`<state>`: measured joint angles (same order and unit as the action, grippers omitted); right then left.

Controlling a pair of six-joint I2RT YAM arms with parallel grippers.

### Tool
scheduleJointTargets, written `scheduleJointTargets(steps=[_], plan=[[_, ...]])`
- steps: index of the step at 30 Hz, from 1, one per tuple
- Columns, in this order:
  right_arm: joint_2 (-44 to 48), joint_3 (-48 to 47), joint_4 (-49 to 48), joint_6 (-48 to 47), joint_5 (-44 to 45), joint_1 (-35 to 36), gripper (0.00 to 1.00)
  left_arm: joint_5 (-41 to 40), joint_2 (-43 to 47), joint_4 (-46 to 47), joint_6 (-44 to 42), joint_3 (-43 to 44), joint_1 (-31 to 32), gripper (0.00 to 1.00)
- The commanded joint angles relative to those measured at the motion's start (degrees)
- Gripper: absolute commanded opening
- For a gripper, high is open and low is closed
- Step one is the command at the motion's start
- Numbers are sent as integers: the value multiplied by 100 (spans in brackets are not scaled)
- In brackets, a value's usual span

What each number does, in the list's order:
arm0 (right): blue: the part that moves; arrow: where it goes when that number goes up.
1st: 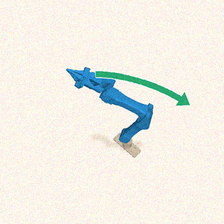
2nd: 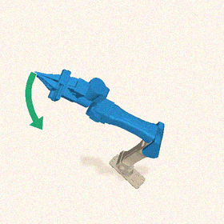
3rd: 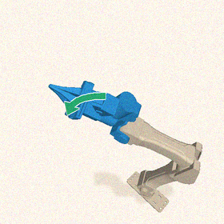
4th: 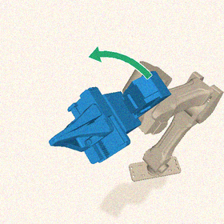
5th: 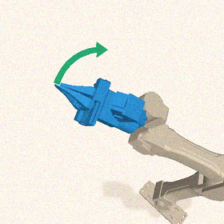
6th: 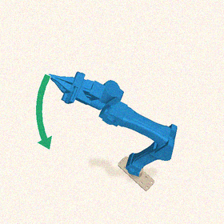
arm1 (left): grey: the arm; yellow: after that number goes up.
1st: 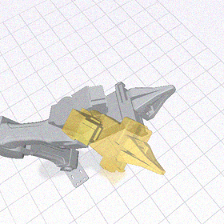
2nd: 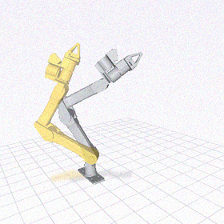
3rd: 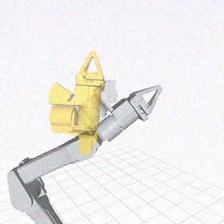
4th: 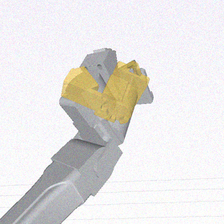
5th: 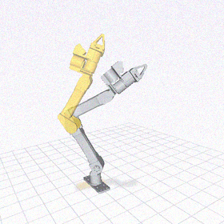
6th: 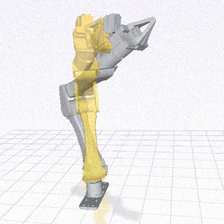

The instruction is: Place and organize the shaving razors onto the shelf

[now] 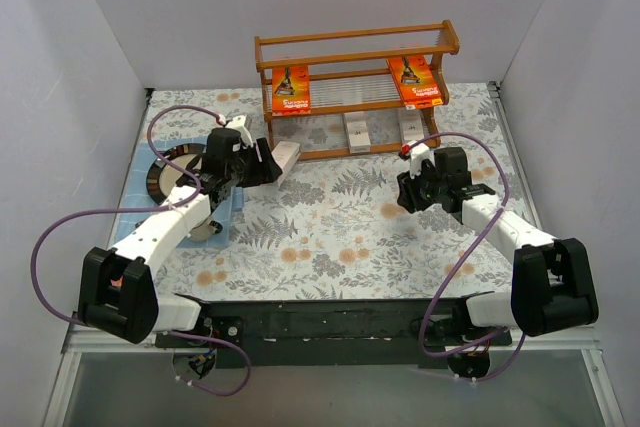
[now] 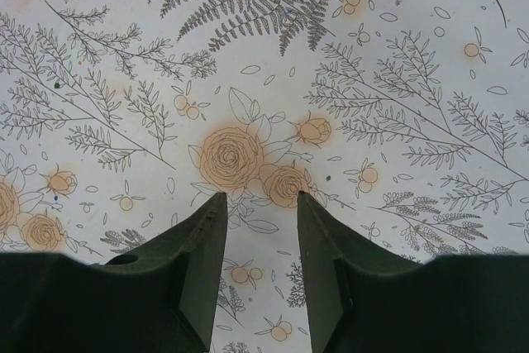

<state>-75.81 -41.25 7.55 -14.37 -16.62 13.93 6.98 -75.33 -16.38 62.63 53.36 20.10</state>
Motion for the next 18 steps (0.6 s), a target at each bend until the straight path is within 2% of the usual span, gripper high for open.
scheduleJointTargets(steps=[1,10,18], plan=[[119,-76,27,-136,36,-22,47,40,97,276,118,218,-111,0],[181,-40,159,-189,45,-22,47,-30,-113,969,153,157,-138,0],[163,-234,317,-268,98,-22,47,-1093,-552,1488,434,104,20,0]])
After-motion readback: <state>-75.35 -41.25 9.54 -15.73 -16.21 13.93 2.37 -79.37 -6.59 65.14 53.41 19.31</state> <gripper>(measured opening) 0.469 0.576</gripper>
